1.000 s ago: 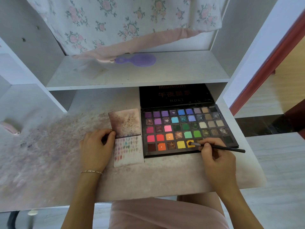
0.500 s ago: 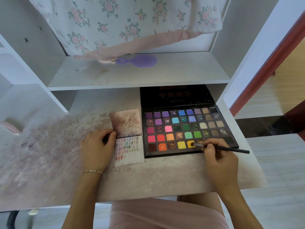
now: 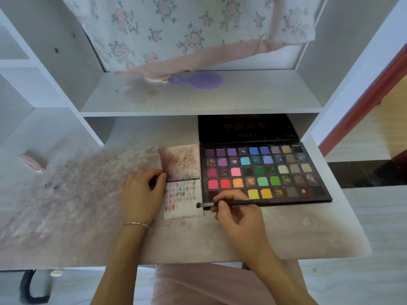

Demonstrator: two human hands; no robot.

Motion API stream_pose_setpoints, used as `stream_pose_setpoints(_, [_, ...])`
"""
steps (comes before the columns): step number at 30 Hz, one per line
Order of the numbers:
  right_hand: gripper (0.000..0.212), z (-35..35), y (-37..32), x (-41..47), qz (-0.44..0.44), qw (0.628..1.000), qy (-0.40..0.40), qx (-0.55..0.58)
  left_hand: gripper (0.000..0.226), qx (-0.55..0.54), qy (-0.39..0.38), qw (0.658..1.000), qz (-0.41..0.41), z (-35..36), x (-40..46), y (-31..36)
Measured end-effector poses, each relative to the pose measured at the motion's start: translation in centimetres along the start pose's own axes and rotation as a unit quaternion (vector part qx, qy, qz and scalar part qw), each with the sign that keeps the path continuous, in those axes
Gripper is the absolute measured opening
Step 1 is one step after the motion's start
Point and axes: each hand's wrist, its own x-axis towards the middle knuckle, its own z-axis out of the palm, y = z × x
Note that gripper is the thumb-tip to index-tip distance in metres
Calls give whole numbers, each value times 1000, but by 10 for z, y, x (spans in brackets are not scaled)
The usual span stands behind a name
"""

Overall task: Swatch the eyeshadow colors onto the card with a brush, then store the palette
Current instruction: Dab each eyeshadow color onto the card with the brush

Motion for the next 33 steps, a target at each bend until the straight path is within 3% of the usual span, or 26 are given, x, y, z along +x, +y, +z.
stream_pose_setpoints(4, [12,19,1,3,9,999,-31,-3,16,-5,2,1000,3,0,0,0])
stream_pose_setpoints(7, [22,26,3,4,14,999,-45,-17,16,0,4,1000,7,1,0,-1])
stream_pose_setpoints(13, [15,25,4,6,10,999,-32,-43,17,7,3,1000,2,3,1,-2])
stream_pose_setpoints(18, [26,24,5,5,7,997,-43,-62,16,4,13,1000,2,3,0,-2])
stream_pose_setpoints(33, [15,26,6,6,-1,997,-46,-67,14,-10,24,1000,2,4,-1,-2])
